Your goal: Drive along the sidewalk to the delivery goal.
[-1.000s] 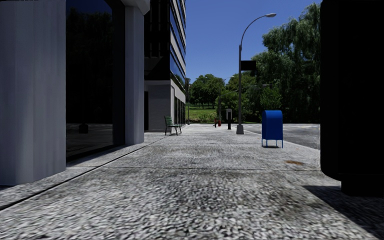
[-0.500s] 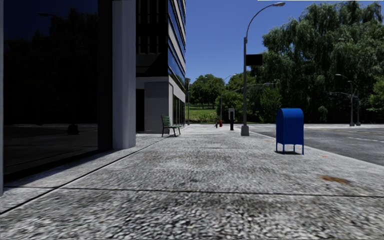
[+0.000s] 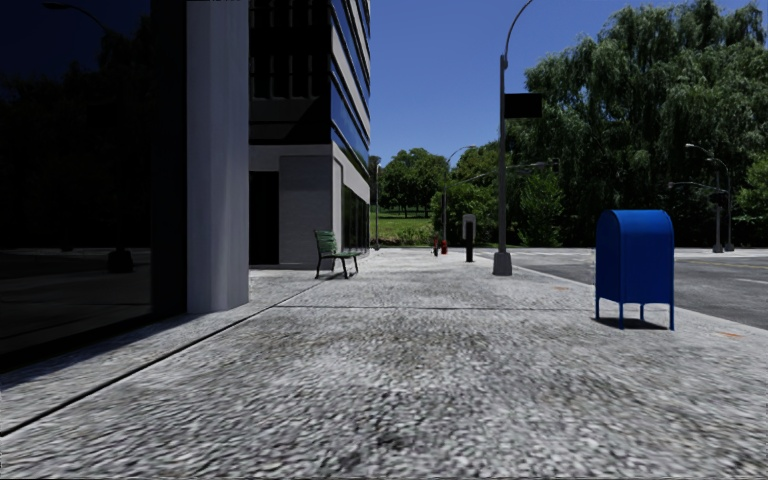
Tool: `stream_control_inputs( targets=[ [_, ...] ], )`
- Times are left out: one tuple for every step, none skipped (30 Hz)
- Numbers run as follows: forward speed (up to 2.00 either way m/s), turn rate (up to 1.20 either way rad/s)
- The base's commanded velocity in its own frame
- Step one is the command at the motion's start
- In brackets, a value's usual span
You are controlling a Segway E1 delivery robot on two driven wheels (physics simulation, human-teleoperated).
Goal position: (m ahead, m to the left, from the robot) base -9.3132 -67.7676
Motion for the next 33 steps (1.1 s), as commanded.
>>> stream_control_inputs(
  targets=[
    [2.00, 0.00],
    [2.00, 0.00],
    [2.00, 0.00],
    [2.00, 0.00],
    [2.00, 0.00],
    [2.00, 0.00],
    [2.00, 0.00],
    [2.00, 0.00],
    [2.00, 0.00],
    [2.00, 0.00],
    [2.00, 0.00],
    [2.00, 0.00],
    [2.00, 0.00],
    [2.00, 0.00],
    [2.00, 0.00],
    [2.00, 0.00],
    [2.00, 0.00],
    [2.00, 0.00],
    [2.00, 0.00],
    [2.00, 0.00],
    [2.00, 0.00],
    [2.00, 0.00],
    [2.00, 0.00],
    [2.00, 0.00],
    [2.00, 0.00],
    [2.00, 0.00],
    [2.00, 0.00],
    [2.00, 0.00],
    [2.00, 0.00],
    [2.00, 0.00],
    [2.00, 0.00],
    [2.00, 0.00],
    [2.00, 0.00]
  ],
)
